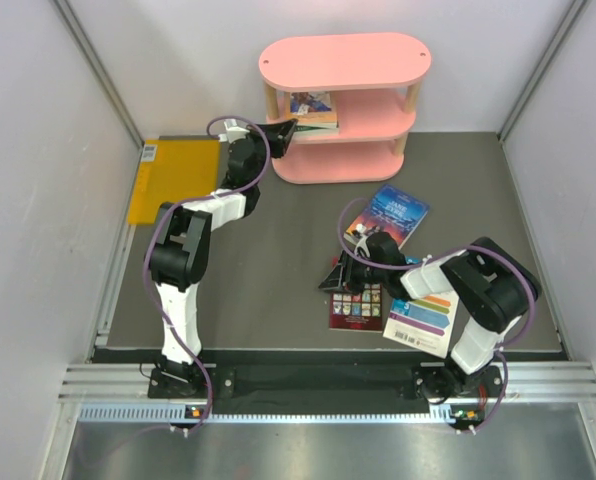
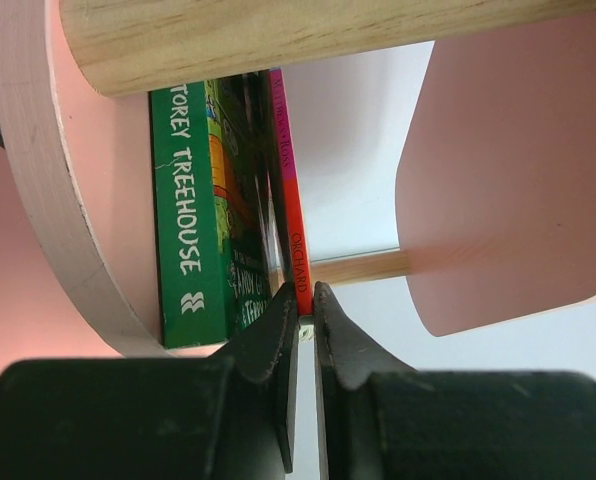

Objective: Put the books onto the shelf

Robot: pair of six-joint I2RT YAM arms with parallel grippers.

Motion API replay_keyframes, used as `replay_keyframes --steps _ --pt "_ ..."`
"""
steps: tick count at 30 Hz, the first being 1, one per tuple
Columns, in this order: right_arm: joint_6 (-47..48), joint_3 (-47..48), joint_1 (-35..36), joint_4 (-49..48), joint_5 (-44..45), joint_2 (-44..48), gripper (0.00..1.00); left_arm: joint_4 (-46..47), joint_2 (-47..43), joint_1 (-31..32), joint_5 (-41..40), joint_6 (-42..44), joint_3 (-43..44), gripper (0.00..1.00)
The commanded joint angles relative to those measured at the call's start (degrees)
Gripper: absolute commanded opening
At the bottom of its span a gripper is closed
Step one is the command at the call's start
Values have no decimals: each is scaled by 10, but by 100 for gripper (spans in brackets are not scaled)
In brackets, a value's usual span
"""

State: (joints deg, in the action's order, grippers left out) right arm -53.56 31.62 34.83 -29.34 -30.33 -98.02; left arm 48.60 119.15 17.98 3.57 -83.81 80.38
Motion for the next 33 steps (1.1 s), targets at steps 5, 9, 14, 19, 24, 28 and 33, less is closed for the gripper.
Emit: replay_keyframes --steps 5,9,14,19,24,28,33 --pt "10 18 6 -19 -8 -4 33 31 -15 -3 5 9 22 30" --pt "8 18 6 -19 -8 -4 33 29 -16 -4 15 8 30 61" --pt "9 15 6 -20 -8 -2 33 6 -23 -5 28 3 37 98" --pt "8 15 6 -20 -8 -2 33 -84 -60 -5 28 28 36 98" --pt "7 15 6 -20 -8 -2 33 -196 -103 -4 0 124 64 98" --pt "7 16 7 -21 -8 -3 33 -281 -103 -4 8 193 115 99" --pt "6 16 7 -21 -7 -3 33 -329 -81 -5 34 202 158 98"
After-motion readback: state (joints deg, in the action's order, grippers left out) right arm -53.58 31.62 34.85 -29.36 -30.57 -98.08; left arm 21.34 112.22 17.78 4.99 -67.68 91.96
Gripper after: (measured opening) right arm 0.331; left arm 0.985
